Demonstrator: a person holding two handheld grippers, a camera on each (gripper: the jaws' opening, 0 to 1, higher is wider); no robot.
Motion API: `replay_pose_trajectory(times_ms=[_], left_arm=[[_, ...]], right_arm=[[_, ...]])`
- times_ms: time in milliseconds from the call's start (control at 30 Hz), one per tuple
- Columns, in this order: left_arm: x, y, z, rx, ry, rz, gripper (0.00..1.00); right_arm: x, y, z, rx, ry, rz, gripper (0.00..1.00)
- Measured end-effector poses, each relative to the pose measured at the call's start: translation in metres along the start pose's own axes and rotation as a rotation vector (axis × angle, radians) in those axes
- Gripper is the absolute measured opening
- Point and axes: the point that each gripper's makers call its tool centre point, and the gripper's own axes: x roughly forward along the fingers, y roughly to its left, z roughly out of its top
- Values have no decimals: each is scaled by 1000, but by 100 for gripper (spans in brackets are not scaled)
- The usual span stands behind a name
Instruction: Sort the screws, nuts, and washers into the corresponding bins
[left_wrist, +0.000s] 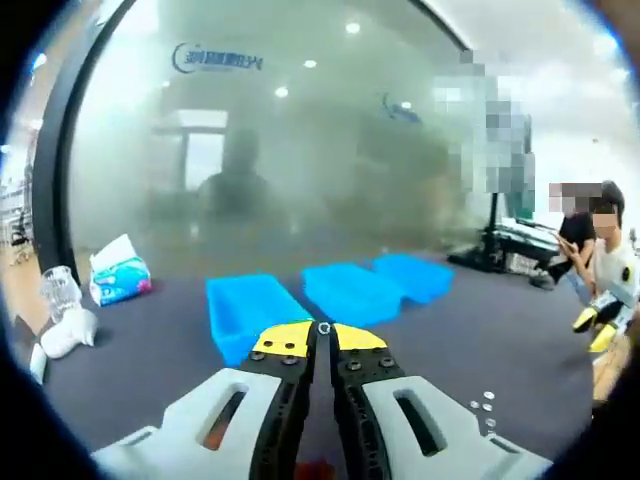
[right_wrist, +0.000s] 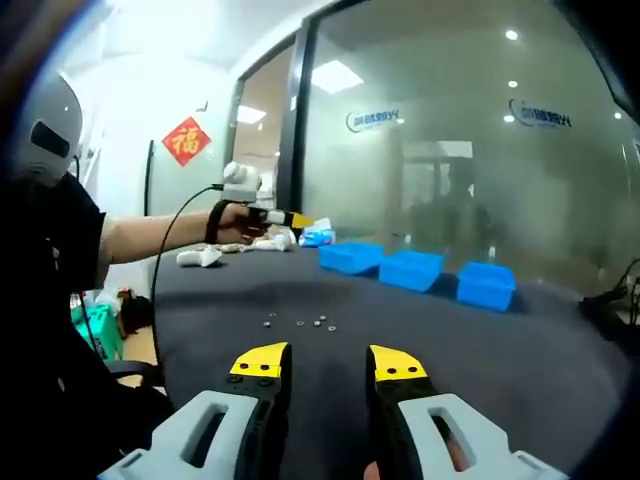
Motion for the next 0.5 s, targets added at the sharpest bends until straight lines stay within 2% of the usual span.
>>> replay_pose_trajectory(times_ms=[200,300,500], left_arm=[[37,12,15,-28,24,13,5],[50,23,21,-21,28,46,5],[73,43,19,-20,66,97,5]], right_arm=[[-2,-2,-2,2,-3,-2,27],[-2,0,-2,4,-4,2,27],[-2,0,-2,5,-4,1,27]])
